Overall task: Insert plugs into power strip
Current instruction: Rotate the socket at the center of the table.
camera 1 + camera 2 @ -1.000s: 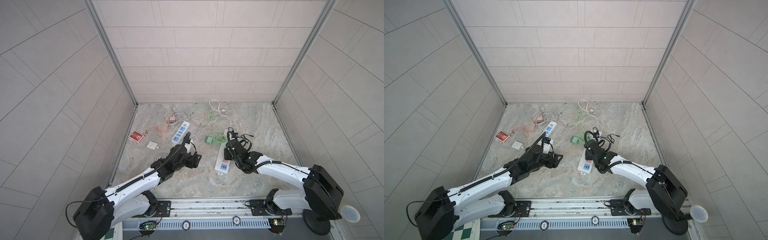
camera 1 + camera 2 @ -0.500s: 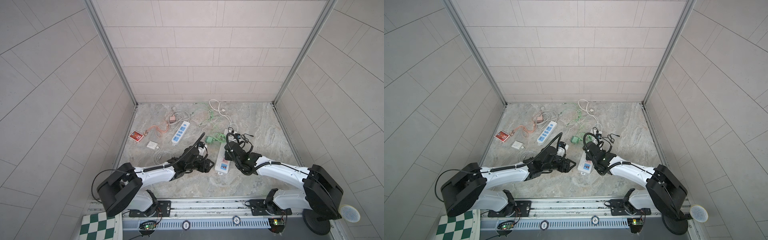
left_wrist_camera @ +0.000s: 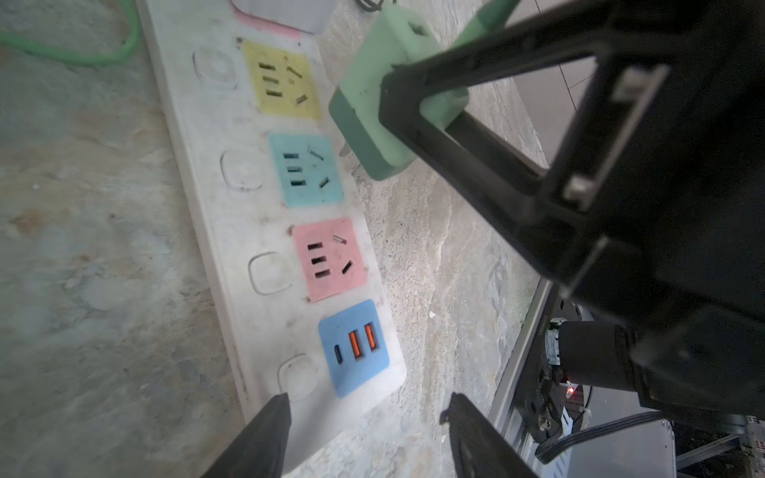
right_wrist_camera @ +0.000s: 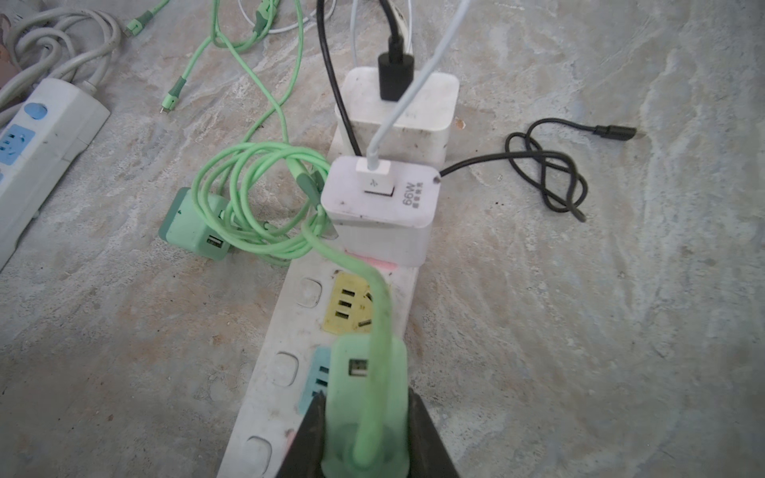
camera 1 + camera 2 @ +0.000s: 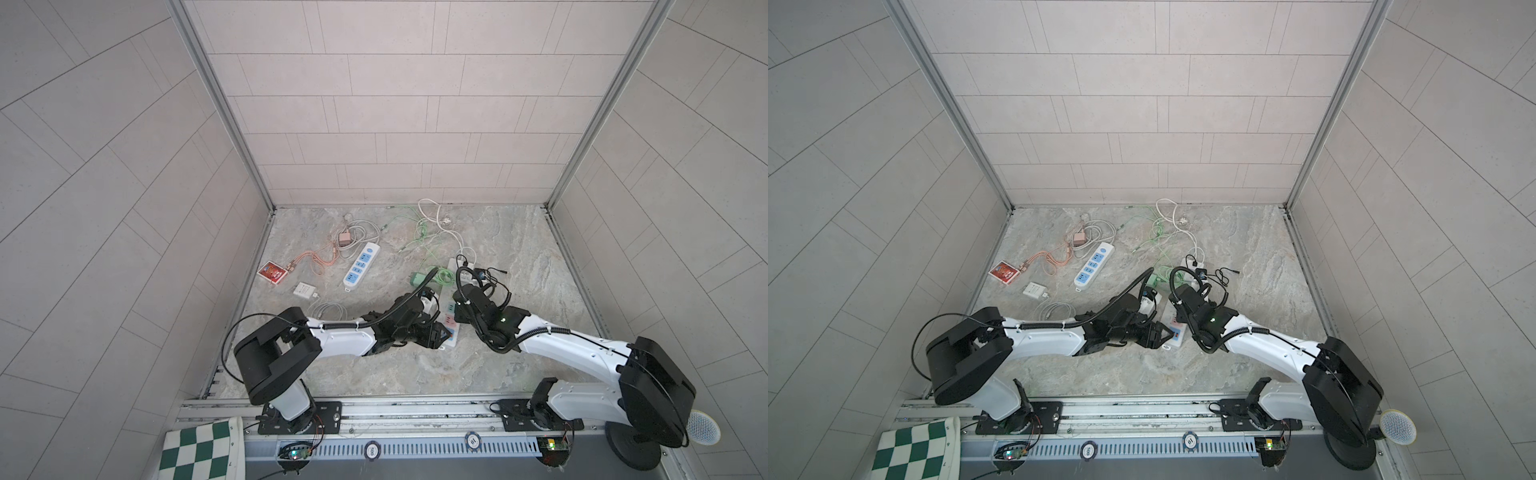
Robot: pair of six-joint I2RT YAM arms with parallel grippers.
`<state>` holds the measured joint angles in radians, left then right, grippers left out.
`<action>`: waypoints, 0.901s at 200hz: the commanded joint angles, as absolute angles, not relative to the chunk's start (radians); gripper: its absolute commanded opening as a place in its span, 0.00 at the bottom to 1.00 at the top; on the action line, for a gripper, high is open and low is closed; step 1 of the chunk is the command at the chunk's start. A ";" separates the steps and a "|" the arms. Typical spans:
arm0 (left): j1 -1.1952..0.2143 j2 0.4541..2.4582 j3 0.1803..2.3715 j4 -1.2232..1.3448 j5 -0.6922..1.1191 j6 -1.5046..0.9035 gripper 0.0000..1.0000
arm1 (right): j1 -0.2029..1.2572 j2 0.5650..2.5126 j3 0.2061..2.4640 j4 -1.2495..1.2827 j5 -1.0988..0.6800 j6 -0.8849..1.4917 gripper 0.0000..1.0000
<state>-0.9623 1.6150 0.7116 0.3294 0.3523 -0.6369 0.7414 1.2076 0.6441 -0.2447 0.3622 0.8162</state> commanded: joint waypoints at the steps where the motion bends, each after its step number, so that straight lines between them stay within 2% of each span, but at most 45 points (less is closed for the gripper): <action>1: -0.966 1.629 0.747 0.252 0.319 -0.650 0.67 | 0.741 1.122 0.628 -0.280 0.381 0.777 0.00; 48: -0.966 1.584 0.736 0.121 0.221 -0.685 0.69 | 0.738 1.069 0.624 -0.285 0.351 0.746 0.01; 81: -0.986 1.694 0.794 0.206 0.326 -0.719 0.69 | 0.737 1.091 0.633 -0.282 0.336 0.743 0.01; 137: -1.081 1.853 0.901 0.283 0.402 -0.769 0.68 | 0.688 1.121 0.636 -0.282 0.308 0.718 0.01; 180: -1.092 1.820 0.872 0.278 0.387 -0.765 0.67 | 0.638 1.101 0.625 -0.279 0.276 0.694 0.01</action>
